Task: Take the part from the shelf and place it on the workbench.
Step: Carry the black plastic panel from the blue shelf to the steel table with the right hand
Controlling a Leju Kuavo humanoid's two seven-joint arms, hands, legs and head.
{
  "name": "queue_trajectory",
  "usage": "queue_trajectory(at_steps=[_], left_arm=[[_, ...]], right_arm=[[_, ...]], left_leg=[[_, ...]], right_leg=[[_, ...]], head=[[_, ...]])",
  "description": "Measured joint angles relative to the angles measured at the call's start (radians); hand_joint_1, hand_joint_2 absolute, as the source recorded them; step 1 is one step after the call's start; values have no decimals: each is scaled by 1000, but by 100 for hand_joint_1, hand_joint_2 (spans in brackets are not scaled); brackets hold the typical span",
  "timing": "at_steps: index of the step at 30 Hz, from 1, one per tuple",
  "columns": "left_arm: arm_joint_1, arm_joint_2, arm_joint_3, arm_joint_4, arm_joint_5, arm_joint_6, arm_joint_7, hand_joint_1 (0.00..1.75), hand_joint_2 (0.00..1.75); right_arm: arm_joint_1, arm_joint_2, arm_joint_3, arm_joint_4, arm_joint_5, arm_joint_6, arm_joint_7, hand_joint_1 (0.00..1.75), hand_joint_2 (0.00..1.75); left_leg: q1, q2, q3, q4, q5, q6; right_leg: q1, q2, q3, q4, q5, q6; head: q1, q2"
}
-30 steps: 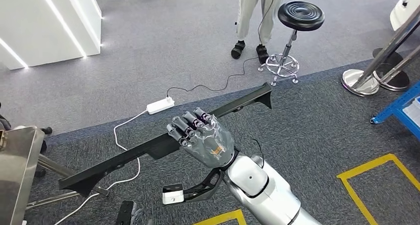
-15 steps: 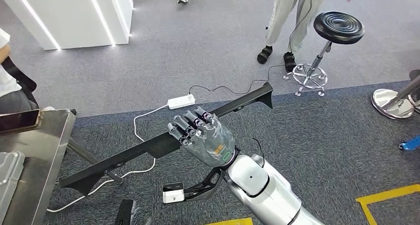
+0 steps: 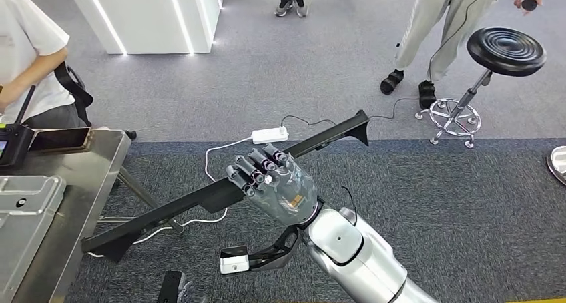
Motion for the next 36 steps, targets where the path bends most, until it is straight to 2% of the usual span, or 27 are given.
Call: queue_trajectory(at_steps=[1, 2, 4, 5, 6, 7, 9, 10, 11, 12, 13, 14, 16, 18, 20, 22, 24, 25, 26, 27, 28, 29, 30, 32, 33, 35, 36], left_arm=[[-2, 0, 0, 0, 0, 0, 0, 0, 175], [-2, 0, 0, 0, 1, 0, 0, 0, 175], [-1, 1, 0, 0, 2, 1, 0, 0, 175], [1, 2, 0, 0, 2, 2, 0, 0, 175], [2, 2, 0, 0, 2, 2, 0, 0, 175], [1, 2, 0, 0, 2, 4, 0, 0, 175], [0, 2, 0, 0, 3, 6, 0, 0, 175], [-1, 2, 1, 0, 3, 7, 0, 0, 175], [-1, 3, 1, 0, 4, 7, 0, 0, 175], [0, 3, 1, 0, 5, 8, 0, 0, 175], [0, 3, 2, 0, 6, 8, 0, 0, 175], [0, 3, 2, 0, 6, 8, 0, 0, 175], [-1, 3, 2, 0, 2, 8, 3, 0, 175], [-1, 3, 1, 0, -14, 17, 24, 0, 175], [2, 5, -7, 0, -53, 40, 75, 0, 175], [6, 9, -26, 0, -107, 70, 142, 0, 175], [9, 12, -53, 0, -161, 96, 208, 0, 175], [12, 14, -68, 0, -182, 108, 238, 0, 175], [15, 16, -82, 0, -198, 118, 261, 0, 175], [19, 19, -94, 0, -208, 127, 281, 0, 175], [24, 22, -104, 0, -215, 135, 299, 0, 175], [28, 24, -110, 0, -219, 141, 311, 0, 175], [30, 27, -116, 0, -221, 145, 319, 0, 175], [31, 32, -126, 0, -222, 149, 325, 0, 175], [31, 34, -129, 0, -222, 150, 326, 0, 175], [33, 37, -134, 1, -222, 150, 327, 0, 175], [34, 38, -135, 1, -222, 150, 328, 0, 175]], right_arm=[[0, 0, 0, 0, 0, 0, 0, 175, 175], [-1, 0, 0, -1, 0, 0, 0, 175, 175], [-1, 0, 1, -1, 0, 0, 0, 175, 175], [-1, -1, 1, -3, 0, 0, 0, 175, 175], [-2, -1, 1, -5, 0, 0, 0, 175, 175], [-1, -1, 0, -7, 0, 0, 0, 175, 175], [1, -3, 0, -11, 0, 0, 0, 175, 175], [3, -5, 0, -11, 0, 0, 0, 175, 175], [5, -7, 0, -11, 0, 0, 0, 175, 175], [7, -8, 0, -11, 0, 0, 0, 175, 175], [8, -10, 0, -12, 0, 0, 0, 175, 175], [8, -10, 0, -13, 0, 0, 0, 175, 175], [8, -11, 0, -15, 0, 0, 0, 175, 175], [9, -11, 0, -17, -2, 0, -1, 175, 175], [9, -11, 0, -18, -4, 0, -4, 175, 175], [8, -8, 0, -20, -7, 0, -8, 175, 175], [7, -4, 0, -22, -11, 0, -10, 175, 175], [6, -3, 1, -22, -13, 0, -10, 175, 175], [6, -2, 1, -22, -14, 0, -10, 175, 175], [6, -2, 1, -22, -14, 0, -10, 175, 175], [6, -1, 1, -22, -14, 0, -8, 175, 175], [6, 0, 1, -22, -14, 0, -6, 175, 175], [6, 2, 1, -22, -13, 0, -5, 175, 175], [4, 4, 1, -22, -12, 0, -3, 175, 175], [3, 5, 1, -22, -12, 0, -3, 175, 175], [2, 6, 1, -22, -11, 0, -3, 175, 175], [1, 7, 1, -22, -11, 0, -3, 175, 175]], left_leg=[[-4, 10, 25, -48, 13, 6], [-8, 16, 37, -72, 16, 12], [-13, 2, 38, -79, 14, 24], [-12, -6, 40, -84, 16, 30], [-10, -14, 44, -89, 18, 37], [-7, -21, 47, -93, 20, 43], [-7, -35, 49, -95, 20, 51], [-7, -44, 49, -95, 20, 53], [-8, -54, 49, -93, 19, 54], [-8, -65, 49, -91, 18, 53], [-8, -76, 50, -88, 16, 51], [-8, -87, 49, -84, 13, 49], [-9, -106, 44, -73, 7, 41], [-8, -120, 37, -68, 7, 31], [-4, -130, 34, -70, 8, 19], [-5, -103, 20, -37, -14, 10], [-5, -59, -32, 70, -67, 4], [-4, -47, -65, 136, -92, 1], [-2, -40, -91, 185, -106, -1], [-2, -36, -101, 201, -102, -2], [-2, -32, -90, 177, -80, -2], [-2, -23, -59, 117, -46, 0], [-4, -4, -22, 45, -18, 3], [-11, 23, 30, -56, 11, 14], [-15, 27, 35, -70, 9, 20], [-16, 8, 37, -74, 11, 30], [-14, -1, 40, -78, 13, 35]], right_leg=[[2, -8, 3, 1, -3, 5], [4, -15, 4, 1, -6, 9], [5, -28, 8, -2, -9, 19], [3, -26, 10, 0, -13, 24], [1, -13, 6, 14, -25, 29], [-1, 5, -7, 47, -47, 32], [-4, 45, -67, 168, -107, 34], [-4, 53, -102, 230, -130, 35], [-5, 57, -126, 269, -135, 36], [-5, 58, -135, 273, -120, 37], [-6, 60, -123, 238, -87, 36], [-8, 68, -98, 176, -44, 35], [-11, 102, -50, 62, 5, 32], [-11, 119, -36, 25, 7, 28], [-10, 104, -32, 18, 11, 19], [-11, 85, -23, 8, 14, 4], [-7, 62, -17, 3, 13, -6], [-5, 50, -16, 3, 12, -8], [-2, 39, -16, 4, 10, -10], [-1, 28, -15, 4, 9, -10], [0, 18, -13, 4, 7, -10], [0, 9, -10, 5, 4, -8], [1, 1, -7, 5, 1, -6], [6, -14, -2, 7, -5, 3], [8, -21, -1, 6, -7, 7], [10, -33, 4, 5, -12, 17], [8, -24, 4, 13, -20, 23]], head=[[0, 0], [0, 0], [0, 0], [0, 0], [1, 0], [1, 0], [1, 0], [1, 0], [1, 0], [1, 0], [1, 0], [1, 0], [1, 0], [0, 0], [1, 0], [0, 0], [-1, 0], [-1, 0], [-1, 0], [-1, 0], [-1, 0], [-1, 0], [-1, 0], [0, 0], [0, 0], [0, 0], [0, 0]])
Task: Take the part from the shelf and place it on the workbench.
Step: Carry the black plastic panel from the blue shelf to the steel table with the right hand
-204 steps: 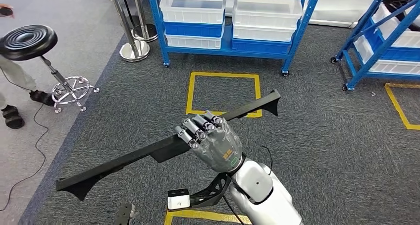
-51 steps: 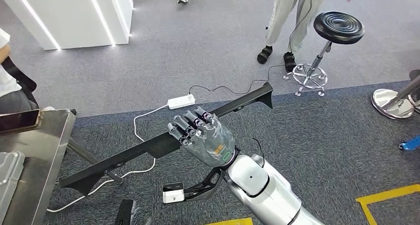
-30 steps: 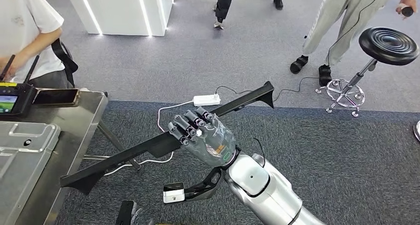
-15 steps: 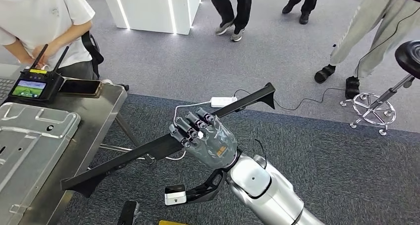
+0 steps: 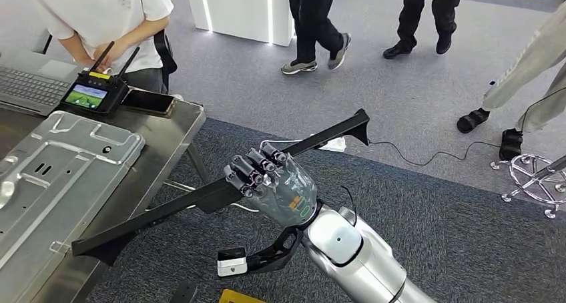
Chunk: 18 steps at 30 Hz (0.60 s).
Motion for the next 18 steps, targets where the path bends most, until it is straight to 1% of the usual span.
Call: queue_trajectory(at_steps=[1, 2, 3, 4, 5, 6, 7, 8, 9, 10, 11, 12, 13, 14, 15, 16, 17, 18], left_arm=[[1, 1, -1, 0, 0, 0, 1, 0, 175], [0, 1, -2, 0, -1, 0, 1, 0, 175], [-1, 1, -3, 0, -1, 0, 1, 0, 175], [-2, 1, -4, 0, -1, -1, 1, 0, 175], [-2, 1, -4, 0, 0, -2, 0, 0, 175], [-2, 1, -5, 0, 1, -3, -1, 0, 175], [-2, 1, -5, 0, 3, -4, -3, 0, 175], [-2, 1, -5, 0, 5, -6, -5, 0, 175], [-2, 1, -5, 0, 7, -6, -7, 0, 175], [-3, 1, -5, 0, 10, -7, -9, 0, 175], [-4, 1, -4, 0, 11, -7, -10, 0, 175], [-5, 1, -4, 0, 12, -8, -11, 0, 175], [-5, 1, -4, 0, 15, -8, -12, 0, 175], [-5, 1, -4, 0, 17, -8, -12, 0, 175], [-3, 2, -3, 0, 19, -9, -13, 0, 175], [-3, 2, -3, 0, 21, -9, -13, 0, 175], [-4, 3, -2, 0, 22, -9, -13, 0, 175], [-5, 3, -2, 0, 22, -9, -14, 0, 175]], right_arm=[[-1, 0, 0, 0, 0, 0, 1, 175, 175], [-2, 0, 0, -1, 0, 0, 2, 175, 175], [-2, 0, 0, -1, 0, 0, 2, 175, 175], [-1, -1, 0, -1, 0, 0, 3, 175, 175], [-1, -1, 0, -1, 0, 0, 3, 175, 175], [0, -2, 1, -1, 0, 0, 3, 175, 175], [-1, -2, 1, -1, 1, 0, 4, 175, 175], [-1, -2, 1, -1, 1, 0, 5, 175, 175], [-1, -2, 1, -1, 2, 0, 7, 175, 175], [-2, -2, 2, -2, 3, 0, 9, 175, 175], [-3, -2, 2, -2, 5, 0, 10, 175, 175], [-3, -2, 2, -2, 6, 0, 12, 175, 175], [-3, -2, 2, -3, 7, 0, 12, 175, 175], [-4, -1, 2, -3, 8, 0, 13, 175, 175], [-4, -1, 2, -3, 9, 0, 13, 175, 175], [-5, 0, 2, -3, 10, 0, 13, 175, 175], [-6, 1, 2, -3, 10, 0, 13, 175, 175], [-6, 2, 2, -3, 10, 0, 13, 175, 175]], left_leg=[[2, -8, 3, -3, 2, 6], [5, -16, 5, -6, 4, 12], [4, -25, 5, -7, 4, 16], [4, -33, 5, -6, 4, 19], [3, -43, 5, -5, 3, 20], [2, -54, 4, -4, 3, 20], [2, -65, 5, -3, 3, 20], [2, -77, 5, -1, 2, 19], [3, -88, 6, 1, 1, 17], [1, -98, 4, 5, -1, 14], [1, -106, 1, 7, -2, 9], [1, -114, -2, 9, -2, 4], [2, -120, -5, 9, -1, -2], [3, -127, -6, 7, 1, -8], [5, -128, -7, 8, -1, -14], [4, -116, -12, 20, -10, -19], [4, -97, -26, 50, -29, -24], [4, -73, -49, 101, -56, -28]], right_leg=[[-2, 17, -7, 22, -16, 5], [-4, 40, -25, 64, -42, 8], [-5, 62, -55, 126, -74, 10], [-5, 73, -87, 190, -103, 10], [-5, 78, -119, 246, -121, 10], [-5, 80, -138, 275, -122, 10], [-5, 81, -137, 264, -100, 9], [-6, 84, -123, 223, -66, 7], [-7, 94, -95, 157, -25, 5], [-9, 111, -66, 90, 5, 3], [-10, 125, -46, 43, 22, 1], [-10, 137, -35, 15, 28, -1], [-8, 139, -33, 8, 25, -4], [-8, 132, -32, 6, 28, -8], [-7, 124, -29, 1, 30, -14], [-8, 115, -25, -5, 32, -21], [-10, 104, -20, -12, 35, -27], [-9, 93, -17, -15, 35, -32]], head=[[0, 0], [0, 0], [0, 0], [0, 0], [0, 0], [0, 0], [0, 0], [0, 0], [0, 0], [0, 0], [0, 0], [0, 0], [0, 0], [0, 0], [0, 0], [-1, 0], [-1, 0], [-2, 0]])
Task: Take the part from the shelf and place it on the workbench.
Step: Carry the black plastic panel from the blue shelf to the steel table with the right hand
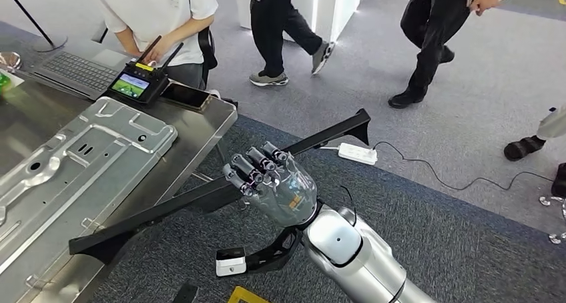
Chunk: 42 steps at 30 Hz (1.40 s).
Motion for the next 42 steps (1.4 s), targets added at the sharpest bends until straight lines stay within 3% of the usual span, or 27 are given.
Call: queue_trajectory(at_steps=[2, 3, 4, 5, 8, 10, 12, 14, 15, 17, 18, 19, 20, 21, 23, 25, 27, 28, 30, 32, 33, 34, 35, 38, 40, 42], left_arm=[[-2, 0, 0, 0, 0, 0, 0, 0, 175], [-1, 0, 0, 0, 1, -1, 0, 0, 175], [0, 0, 1, 0, 3, -3, 0, 0, 175], [2, 0, 2, 0, 4, -5, 0, 0, 175], [0, 1, 5, 0, 6, -8, -2, 0, 175], [-1, 1, 6, 0, 6, -9, -5, 0, 175], [2, 1, 6, 0, 6, -9, -6, 0, 175], [2, 1, 7, 0, 6, -10, -5, 0, 175], [1, 1, 7, 0, 6, -10, -4, 0, 175], [-2, 1, 8, 0, 6, -9, -3, 0, 175], [-2, 1, 8, 0, 5, -9, -3, 0, 175], [-1, 1, 9, 0, 5, -8, -4, 0, 175], [0, 1, 10, 0, 5, -8, -5, 0, 175], [0, 0, 10, 0, 5, -8, -7, 0, 175], [-1, -2, 11, 0, 5, -7, -9, 0, 175], [-2, -4, 12, 0, 6, -5, -12, 0, 175], [0, -4, 13, 0, 6, -1, -14, 0, 175], [2, -4, 14, 0, 7, 1, -15, 0, 175], [2, -4, 16, 0, 7, 4, -15, 0, 175], [0, -4, 19, 0, 8, 5, -18, 0, 175], [1, -4, 21, 0, 8, 5, -20, 0, 175], [3, -4, 24, 0, 10, 4, -23, 0, 175], [5, -3, 26, 0, 13, 2, -25, 0, 175], [10, 1, 34, 0, 21, -4, -29, 0, 175], [10, 4, 37, 0, 22, -7, -30, 0, 175], [13, 7, 40, 0, 22, -9, -30, 0, 175]], right_arm=[[1, 0, 0, 0, 0, 0, 0, 175, 175], [1, 0, 0, 0, 0, 0, 0, 175, 175], [2, 0, 0, 0, 1, 0, 0, 175, 175], [2, 0, 0, 0, 1, 0, 1, 175, 175], [1, 0, 0, 0, 3, 0, 4, 175, 175], [1, 0, 0, -1, 4, 0, 6, 175, 175], [0, 0, 0, -3, 5, 0, 7, 175, 175], [0, 0, 0, -6, 7, 0, 10, 175, 175], [-1, -1, 1, -8, 9, 0, 12, 175, 175], [2, -4, 1, -8, 13, 0, 17, 175, 175], [4, -6, 1, -8, 14, 0, 19, 175, 175], [5, -8, 1, -8, 16, 0, 21, 175, 175], [5, -10, 1, -8, 17, 0, 22, 175, 175], [5, -11, 1, -8, 17, 0, 23, 175, 175], [5, -13, 1, -8, 18, 0, 25, 175, 175], [5, -14, 1, -9, 18, 0, 27, 175, 175], [4, -16, 1, -10, 19, 0, 30, 175, 175], [4, -16, 1, -10, 19, 0, 31, 175, 175], [2, -16, 1, -12, 20, 0, 35, 175, 175], [2, -16, 1, -13, 21, 0, 38, 175, 175], [3, -17, 1, -13, 21, 0, 39, 175, 175], [3, -17, 1, -13, 21, 0, 40, 175, 175], [3, -16, 1, -12, 21, 0, 40, 175, 175], [-3, -12, 3, -8, 21, 0, 40, 175, 175], [-10, -7, 6, -5, 21, 0, 41, 175, 175], [-15, -3, 10, -2, 22, 0, 44, 175, 175]], left_leg=[[3, 31, -63, 128, -56, -8], [5, 36, -84, 170, -67, -11], [6, 40, -87, 176, -59, -12], [6, 44, -69, 141, -33, -11], [-2, 83, 35, -56, 48, 2], [-10, 94, 55, -100, 52, 15], [-10, 76, 57, -106, 55, 27], [-4, 60, 64, -117, 61, 39], [-1, 52, 67, -121, 63, 44], [-2, 36, 67, -121, 63, 50], [-2, 26, 67, -120, 63, 51], [-2, 15, 67, -119, 62, 51], [-1, 5, 67, -117, 62, 49], [-1, -6, 67, -114, 60, 47], [0, -26, 62, -103, 55, 40], [0, -43, 52, -96, 53, 29], [3, -58, 46, -97, 55, 17], [3, -53, 45, -95, 53, 12], [2, -15, 23, -44, 21, 5], [3, 27, -35, 81, -42, -3], [5, 35, -65, 144, -66, -6], [5, 39, -81, 177, -72, -8], [6, 42, -78, 173, -59, -8], [1, 74, 23, -17, 27, -1], [-6, 91, 60, -93, 44, 11], [-9, 77, 61, -100, 44, 23]], right_leg=[[4, -23, 2, -1, -2, -5], [5, -33, 3, -1, -4, -6], [7, -44, 3, -1, -6, -6], [7, -53, 6, 0, -8, -6], [11, -78, 15, 1, -17, 3], [15, -92, 18, 1, -22, 11], [14, -103, 21, 1, -27, 21], [11, -77, 13, 33, -51, 31], [9, -54, -8, 78, -77, 35], [6, -20, -78, 213, -136, 40], [5, -15, -110, 267, -149, 42], [4, -13, -126, 288, -143, 43], [3, -11, -124, 269, -117, 44], [1, -6, -104, 215, -77, 43], [-5, 29, -49, 83, -15, 40], [-7, 56, -24, 22, -1, 37], [-4, 44, -22, 18, 0, 29], [-5, 34, -19, 14, 2, 23], [-8, 13, -13, 5, 6, 12], [-5, -10, -11, 3, 4, 6], [-3, -22, -11, 3, 3, 4], [-2, -34, -10, 4, 1, 3], [-1, -45, -9, 4, 0, 4], [2, -71, -3, 5, -7, 10], [6, -84, 0, 6, -11, 18], [8, -98, 4, 5, -13, 28]], head=[[0, 0], [0, 0], [0, 0], [0, 0], [0, 0], [0, 0], [0, 0], [0, 0], [0, 0], [1, 0], [1, 0], [1, 0], [1, 0], [1, 0], [1, 0], [1, 0], [1, 0], [1, 0], [0, 0], [0, 0], [0, 0], [0, 0], [0, 0], [0, 0], [0, 0], [0, 0]])
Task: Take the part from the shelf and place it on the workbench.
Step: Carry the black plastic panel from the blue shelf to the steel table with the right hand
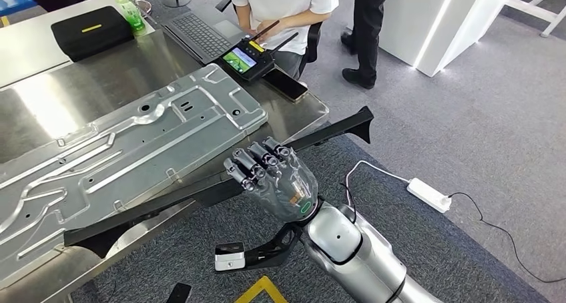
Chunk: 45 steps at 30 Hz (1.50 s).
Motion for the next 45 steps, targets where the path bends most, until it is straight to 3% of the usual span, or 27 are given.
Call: queue_trajectory(at_steps=[1, 3, 5, 6, 7, 8, 10, 12, 14, 16, 18, 20, 22, 23, 24, 25, 27, 29, 32, 34, 37, 38, 39, 40, 42, 43, 45], left_arm=[[3, 2, 1, 0, 0, -1, 0, 0, 175], [4, 5, 4, 0, -2, -4, 0, 0, 175], [1, 5, 5, 0, -4, -7, -1, 0, 175], [0, 5, 6, 0, -5, -10, -1, 0, 175], [0, 5, 6, 0, -6, -13, -1, 0, 175], [1, 5, 6, 0, -7, -16, -2, 0, 175], [0, 5, 6, 0, -12, -24, -3, 0, 175], [-3, 4, 6, 0, -18, -29, -4, 0, 175], [-6, 3, 6, 0, -23, -31, -3, 0, 175], [-7, 2, 5, 0, -25, -33, -2, 0, 175], [-7, 1, 5, 0, -29, -33, 0, 0, 175], [-11, -1, 5, 0, -33, -32, -1, 0, 175], [-13, -3, 5, 0, -33, -32, -4, 0, 175], [-11, -4, 5, 0, -32, -31, -6, 0, 175], [-10, -4, 5, 0, -31, -31, -8, 0, 175], [-8, -4, 5, 0, -30, -31, -9, 0, 175], [-8, -4, 5, 0, -27, -32, -11, 0, 175], [-9, -4, 5, 0, -24, -33, -13, 0, 175], [-5, -4, 6, 0, -22, -36, -14, 0, 175], [-4, -5, 6, 0, -22, -38, -14, 0, 175], [-7, -6, 6, 0, -22, -39, -15, 0, 175], [-7, -6, 6, 0, -22, -40, -15, 0, 175], [-7, -6, 6, 0, -22, -40, -15, 0, 175], [-7, -6, 6, 0, -23, -41, -15, 0, 175], [-7, -8, 6, 1, -23, -41, -16, 0, 175], [-8, -9, 6, 1, -24, -41, -16, 0, 175], [-8, -12, 6, 1, -25, -41, -17, 0, 175]], right_arm=[[-2, 2, 1, 1, 0, 0, 2, 175, 175], [-7, 4, 3, 3, 1, 0, 9, 175, 175], [-9, 3, 5, 4, 1, 0, 15, 175, 175], [-7, 3, 6, 5, 2, 0, 17, 175, 175], [-4, 1, 6, 6, 2, 0, 18, 175, 175], [-1, 0, 6, 6, 2, 0, 20, 175, 175], [1, -1, 6, 6, 2, 0, 25, 175, 175], [2, -1, 6, 5, 2, 0, 29, 175, 175], [3, -2, 6, 4, 2, 0, 31, 175, 175], [4, -5, 6, 0, 2, 0, 33, 175, 175], [6, -7, 6, -6, 2, 0, 35, 175, 175], [9, -11, 6, -13, 2, 0, 36, 175, 175], [18, -16, 6, -17, 2, 0, 36, 175, 175], [23, -18, 6, -18, 2, 0, 36, 175, 175], [27, -20, 6, -19, 2, 0, 36, 175, 175], [29, -22, 6, -20, 2, 0, 36, 175, 175], [30, -24, 6, -23, 2, 0, 36, 175, 175], [30, -25, 6, -26, 2, 0, 34, 175, 175], [30, -25, 6, -28, 2, 0, 31, 175, 175], [30, -26, 6, -31, 2, 0, 30, 175, 175], [34, -27, 5, -33, 2, 0, 30, 175, 175], [36, -29, 5, -33, 2, 0, 30, 175, 175], [38, -30, 5, -33, 2, 0, 30, 175, 175], [39, -31, 5, -33, 2, 0, 30, 175, 175], [40, -32, 5, -34, 2, 0, 30, 175, 175], [39, -32, 5, -35, 2, 0, 30, 175, 175], [40, -33, 5, -36, 2, 0, 30, 175, 175]], left_leg=[[2, -8, 2, -4, 2, 5], [7, -24, 7, -12, 7, 17], [8, -40, 9, -14, 8, 24], [7, -49, 8, -14, 8, 27], [6, -59, 8, -13, 7, 28], [6, -69, 9, -12, 7, 28], [5, -91, 9, -7, 4, 26], [5, -110, 8, -1, 1, 21], [7, -124, 3, 1, 0, 12], [9, -133, 0, -1, 0, 1], [7, -103, -11, 23, -17, -9], [7, -56, -56, 119, -68, -19], [12, -40, -119, 242, -116, -26], [15, -38, -135, 271, -118, -29], [17, -35, -131, 260, -100, -32], [18, -28, -107, 212, -67, -32], [16, 7, -40, 75, -8, -29], [9, 27, -9, 9, 7, -16], [6, 1, -9, 3, 8, 4], [9, -17, -5, -3, 12, 16], [9, -43, -5, -4, 13, 27], [7, -54, -5, -4, 13, 28], [6, -65, -5, -3, 12, 28], [4, -77, -4, -2, 12, 28], [2, -98, -3, 0, 12, 27], [2, -108, -5, 1, 12, 24], [4, -122, -9, 1, 13, 15]], right_leg=[[-2, 1, 2, 2, -4, 5], [-5, 31, -14, 44, -35, 14], [-8, 70, -71, 162, -96, 17], [-9, 79, -106, 227, -122, 18], [-9, 83, -132, 271, -131, 18], [-9, 84, -142, 280, -120, 17], [-9, 94, -108, 192, -50, 11], [-9, 128, -50, 62, 7, 1], [-6, 147, -27, 9, 18, -2], [-5, 133, -24, 2, 20, -6], [-9, 117, -14, -11, 24, -15], [-10, 95, -6, -19, 24, -23], [-9, 73, -4, -18, 20, -26], [-9, 62, -3, -17, 18, -26], [-10, 52, -1, -15, 15, -24], [-10, 43, 1, -13, 11, -22], [-7, 27, 6, -7, 2, -14], [-2, 12, 9, -3, -5, -5], [-3, -7, 14, -1, -12, 9], [-8, 22, -2, 43, -44, 18], [-10, 77, -94, 225, -127, 22], [-10, 82, -119, 266, -134, 22], [-9, 84, -126, 271, -121, 20], [-9, 88, -114, 234, -89, 15], [-8, 115, -56, 101, -17, 2], [-7, 129, -31, 45, 5, -2], [-3, 140, -14, 4, 10, -7]], head=[[0, 0], [0, 0], [0, 0], [0, 0], [0, 0], [0, 0], [0, 0], [0, 0], [0, 0], [0, 0], [0, 0], [0, 0], [0, 0], [0, 0], [0, 0], [0, 0], [0, 0], [0, 0], [1, 0], [1, 0], [1, 0], [1, 0], [1, 0], [1, 0], [1, 0], [1, 0], [1, 0]])
